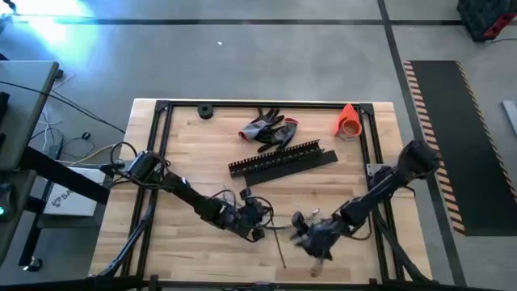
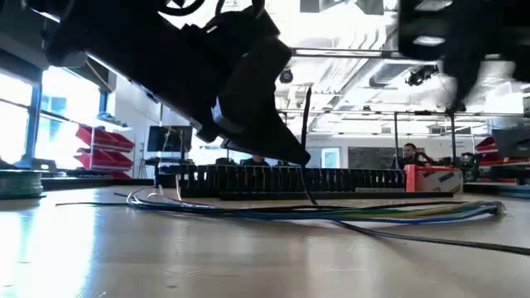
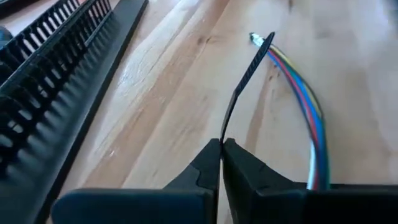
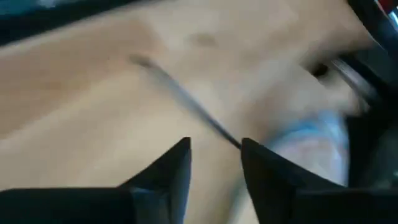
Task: Ziptie cables
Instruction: Wrap the cables using a black zip tie
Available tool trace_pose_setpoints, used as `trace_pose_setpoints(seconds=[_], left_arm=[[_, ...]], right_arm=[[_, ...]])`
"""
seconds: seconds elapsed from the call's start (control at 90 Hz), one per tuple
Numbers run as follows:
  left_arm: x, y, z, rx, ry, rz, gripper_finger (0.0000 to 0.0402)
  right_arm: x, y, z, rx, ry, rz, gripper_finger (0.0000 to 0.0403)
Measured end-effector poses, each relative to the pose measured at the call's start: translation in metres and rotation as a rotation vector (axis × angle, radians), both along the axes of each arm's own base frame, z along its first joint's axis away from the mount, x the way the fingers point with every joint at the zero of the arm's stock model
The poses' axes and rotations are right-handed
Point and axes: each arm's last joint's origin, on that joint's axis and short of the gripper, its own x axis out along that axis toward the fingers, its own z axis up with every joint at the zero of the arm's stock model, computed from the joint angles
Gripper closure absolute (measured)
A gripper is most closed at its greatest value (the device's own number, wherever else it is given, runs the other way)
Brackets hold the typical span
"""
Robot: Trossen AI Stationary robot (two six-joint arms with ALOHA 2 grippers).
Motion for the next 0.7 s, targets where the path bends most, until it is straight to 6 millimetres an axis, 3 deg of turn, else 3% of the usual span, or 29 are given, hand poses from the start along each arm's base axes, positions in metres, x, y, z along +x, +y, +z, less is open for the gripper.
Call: trace_pose_setpoints(seconds=[0.144, 0.456, 0.7], left_arm=[[0.0, 0.0, 0.0, 0.0, 0.0, 0.0, 0.0402], [-0.002, -0.002, -0.001, -0.039, -0.002, 0.015, 0.0401], [-0.003, -0.005, -0.001, -0.058, -0.008, 0.017, 0.0401]], right_arm=[[0.003, 0.012, -0.011, -0.04, -0.08, 0.067, 0.0235], [0.027, 0.021, -0.039, -0.217, -0.1, 0.241, 0.0231], [0.035, 0.029, -0.033, -0.242, -0.13, 0.372, 0.0231]])
